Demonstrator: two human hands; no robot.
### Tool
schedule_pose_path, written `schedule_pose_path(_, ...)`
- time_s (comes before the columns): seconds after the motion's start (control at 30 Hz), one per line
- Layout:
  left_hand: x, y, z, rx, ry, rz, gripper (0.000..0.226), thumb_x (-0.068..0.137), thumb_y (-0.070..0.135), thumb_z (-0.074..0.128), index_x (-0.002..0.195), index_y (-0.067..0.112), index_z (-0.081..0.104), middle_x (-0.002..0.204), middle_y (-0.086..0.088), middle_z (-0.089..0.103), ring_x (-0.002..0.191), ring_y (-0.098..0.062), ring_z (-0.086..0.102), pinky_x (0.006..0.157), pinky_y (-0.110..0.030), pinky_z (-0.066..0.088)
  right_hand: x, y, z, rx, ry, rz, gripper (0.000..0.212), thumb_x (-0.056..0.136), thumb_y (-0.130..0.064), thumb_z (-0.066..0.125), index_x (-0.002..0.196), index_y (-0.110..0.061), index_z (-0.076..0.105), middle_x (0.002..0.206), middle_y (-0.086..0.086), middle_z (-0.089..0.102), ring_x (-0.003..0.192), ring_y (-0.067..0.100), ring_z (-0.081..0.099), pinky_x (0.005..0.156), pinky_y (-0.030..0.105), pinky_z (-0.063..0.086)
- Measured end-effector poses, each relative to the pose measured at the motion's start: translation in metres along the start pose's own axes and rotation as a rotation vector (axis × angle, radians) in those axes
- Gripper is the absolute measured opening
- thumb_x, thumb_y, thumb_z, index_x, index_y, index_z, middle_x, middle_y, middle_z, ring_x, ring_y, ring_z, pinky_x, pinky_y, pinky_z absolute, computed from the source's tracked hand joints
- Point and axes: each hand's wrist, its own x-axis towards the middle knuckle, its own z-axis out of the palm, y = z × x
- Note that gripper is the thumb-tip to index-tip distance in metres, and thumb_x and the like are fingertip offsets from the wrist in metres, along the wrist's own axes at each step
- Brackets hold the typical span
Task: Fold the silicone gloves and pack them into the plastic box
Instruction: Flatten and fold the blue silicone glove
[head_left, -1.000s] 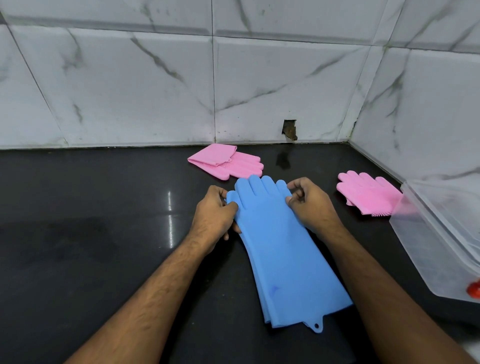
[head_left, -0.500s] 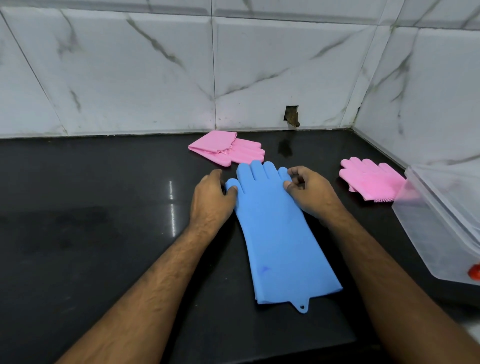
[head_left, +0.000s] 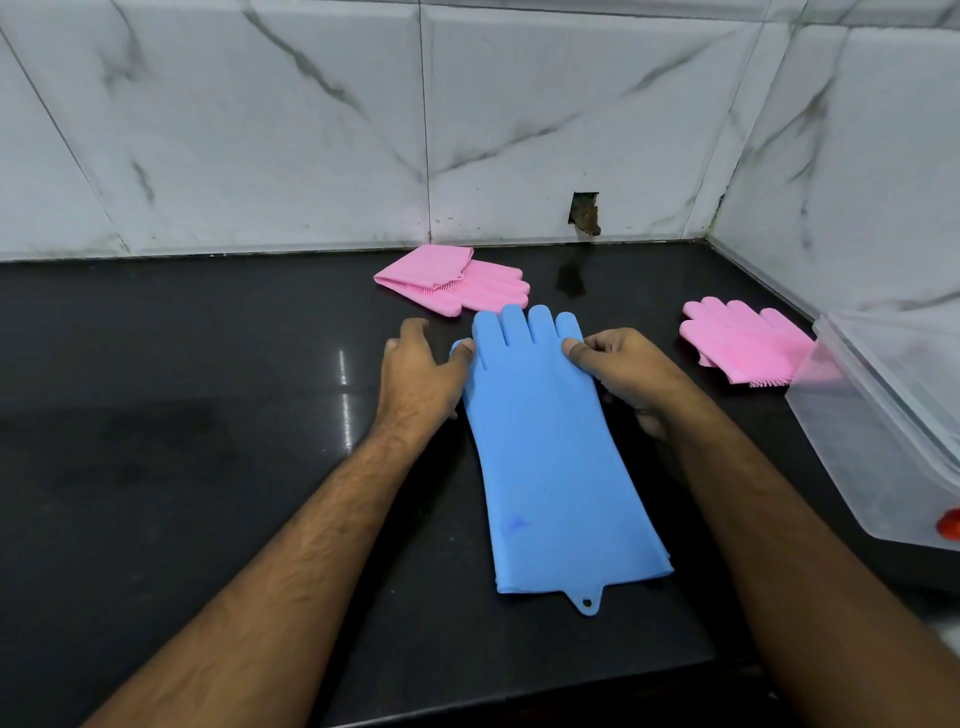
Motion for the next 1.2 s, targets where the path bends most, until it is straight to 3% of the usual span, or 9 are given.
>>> schedule_pose_path(0.07,0.0,0.002,-0.002,0.03,-0.039,-0.081,0.054,0.094,0.049,0.066,0.134,0.016,0.05,0.107,-0.006,0.067,0.043,-0.013,0.061,0.04,-0.023,0.046,-0.002,-0.001,-0.002,-0.003,-0.019,0.008,0.053,0.099,-0.044,0.064,0.104,0.009,0.067,0.089,0.021,0.075,0.06,0.017,0.059,0.055,0.025,0.044)
schedule_pose_path(0.13,-0.001,0.003,-0.003,0.085,-0.084,-0.119,0.049,0.091,0.055,0.066,0.118,0.015,0.056,0.099,-0.008,0.072,0.045,-0.011,0.06,0.041,-0.022,0.044,-0.004,-0.001,-0.004,-0.035,-0.029,-0.004,0.065,0.099,-0.052,0.061,0.104,0.013,0.064,0.096,0.031,0.073,0.069,0.024,0.058,0.065,0.031,0.044)
schedule_pose_path(0.3,-0.002,0.008,-0.007,0.172,-0.208,-0.193,0.064,0.083,0.068,0.069,0.093,0.005,0.064,0.07,-0.004,0.064,0.042,-0.014,0.051,0.04,-0.02,0.036,-0.011,-0.008,-0.011,-0.286,-0.06,0.004,0.078,0.096,-0.075,0.036,0.071,-0.009,0.068,0.059,-0.008,0.066,0.05,0.006,0.058,0.058,0.028,0.043)
schedule_pose_path(0.37,-0.002,0.008,-0.008,0.167,-0.237,-0.225,0.063,0.081,0.069,0.071,0.084,0.007,0.06,0.052,-0.002,0.057,0.03,-0.011,0.043,0.038,-0.018,0.033,-0.013,-0.008,-0.014,-0.274,-0.128,0.005,0.071,0.097,-0.072,0.041,0.087,-0.01,0.075,0.081,-0.001,0.078,0.071,0.016,0.07,0.071,0.035,0.053)
schedule_pose_path(0.47,-0.002,0.006,-0.006,0.108,-0.274,-0.206,0.051,0.083,0.058,0.076,0.08,0.01,0.059,0.037,0.002,0.054,0.023,-0.008,0.037,0.032,-0.012,0.026,-0.015,-0.008,-0.014,-0.261,-0.155,-0.037,0.046,0.099,-0.057,0.056,0.089,-0.014,0.073,0.078,-0.006,0.077,0.065,0.015,0.068,0.064,0.031,0.052)
schedule_pose_path(0.63,-0.005,0.004,0.003,-0.033,-0.21,-0.046,0.033,0.091,0.044,0.072,0.094,0.012,0.072,0.083,-0.003,0.077,0.045,-0.01,0.056,0.046,-0.025,0.045,-0.011,-0.011,-0.003,-0.278,-0.06,-0.084,0.035,0.101,-0.039,0.059,0.102,-0.007,0.072,0.099,0.008,0.079,0.093,0.03,0.075,0.092,0.051,0.059)
schedule_pose_path(0.83,-0.011,0.003,0.014,-0.072,-0.244,0.087,0.031,0.099,0.042,0.063,0.097,0.011,0.066,0.089,-0.009,0.076,0.051,-0.017,0.061,0.045,-0.029,0.047,-0.004,-0.004,-0.007,-0.288,0.087,-0.058,0.031,0.089,-0.029,0.058,0.098,-0.001,0.068,0.096,0.016,0.077,0.089,0.036,0.074,0.074,0.046,0.061)
schedule_pose_path(1.0,-0.011,0.01,0.006,-0.318,-0.536,0.02,0.038,0.097,0.03,0.072,0.127,0.016,0.053,0.109,-0.013,0.077,0.054,-0.009,0.067,0.039,-0.025,0.042,0.007,0.001,-0.001,-0.275,0.189,-0.095,0.037,0.094,-0.031,0.057,0.095,0.005,0.063,0.091,0.017,0.073,0.079,0.035,0.067,0.065,0.038,0.052)
schedule_pose_path(1.2,-0.011,0.009,0.006,-0.28,-0.532,0.005,0.071,0.09,0.012,0.079,0.14,0.026,0.031,0.084,-0.007,0.066,0.055,-0.011,0.063,0.037,-0.023,0.038,0.02,0.005,0.004,-0.23,0.281,-0.166,0.042,0.101,-0.036,0.056,0.09,0.004,0.06,0.087,0.016,0.07,0.079,0.033,0.064,0.069,0.04,0.05)
